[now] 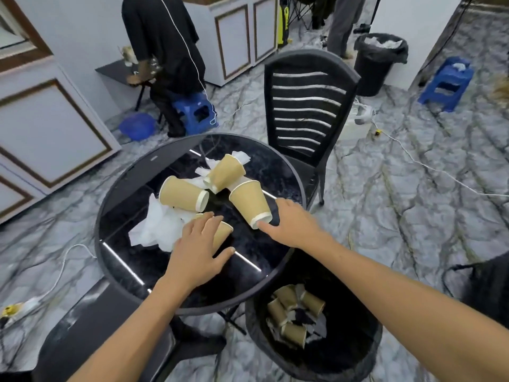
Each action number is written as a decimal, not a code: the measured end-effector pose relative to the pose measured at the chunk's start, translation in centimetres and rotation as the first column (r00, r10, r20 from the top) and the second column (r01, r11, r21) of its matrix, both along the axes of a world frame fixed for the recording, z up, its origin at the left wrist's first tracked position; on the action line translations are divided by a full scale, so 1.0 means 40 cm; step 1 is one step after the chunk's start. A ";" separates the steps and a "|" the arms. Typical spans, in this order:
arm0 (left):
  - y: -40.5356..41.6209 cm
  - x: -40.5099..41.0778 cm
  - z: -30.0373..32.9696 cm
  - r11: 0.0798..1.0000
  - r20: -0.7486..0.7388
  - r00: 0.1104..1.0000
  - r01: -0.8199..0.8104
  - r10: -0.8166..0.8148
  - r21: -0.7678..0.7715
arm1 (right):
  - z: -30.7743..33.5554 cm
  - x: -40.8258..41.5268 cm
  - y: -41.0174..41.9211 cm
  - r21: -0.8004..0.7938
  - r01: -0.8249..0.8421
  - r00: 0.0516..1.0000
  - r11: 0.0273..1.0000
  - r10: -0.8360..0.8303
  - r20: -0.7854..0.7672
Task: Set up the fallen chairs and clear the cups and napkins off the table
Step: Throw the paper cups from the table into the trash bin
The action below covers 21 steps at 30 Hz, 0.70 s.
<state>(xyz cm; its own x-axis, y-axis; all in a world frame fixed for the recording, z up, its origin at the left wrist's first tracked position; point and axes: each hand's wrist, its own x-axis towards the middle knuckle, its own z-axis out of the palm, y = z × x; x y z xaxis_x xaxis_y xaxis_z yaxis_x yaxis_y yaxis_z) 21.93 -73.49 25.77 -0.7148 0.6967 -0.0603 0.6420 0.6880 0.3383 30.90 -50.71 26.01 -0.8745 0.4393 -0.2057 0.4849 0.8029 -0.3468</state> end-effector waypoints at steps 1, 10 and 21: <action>0.004 -0.003 -0.011 1.000 -0.005 1.000 -0.001 0.001 -0.002 | -0.004 -0.016 0.000 -0.002 0.011 1.000 1.000 -0.011 -0.002; 0.026 -0.005 -0.080 0.998 -0.122 0.991 -0.056 0.051 -0.036 | -0.065 -0.124 -0.023 0.008 0.073 0.994 0.997 -0.072 -0.086; 0.039 -0.004 -0.128 0.996 -0.139 0.988 -0.063 0.072 0.066 | -0.105 -0.101 -0.006 -0.179 0.119 0.971 0.977 -0.152 -0.184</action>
<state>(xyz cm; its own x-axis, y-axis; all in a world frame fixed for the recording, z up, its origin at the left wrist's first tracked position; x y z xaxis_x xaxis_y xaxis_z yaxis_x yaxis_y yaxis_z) 21.76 -71.92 20.66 -0.7586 0.6459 0.0858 0.6393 0.7123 0.2899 26.86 -50.94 21.82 -0.8395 0.5307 -0.1169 0.4948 0.6576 -0.5681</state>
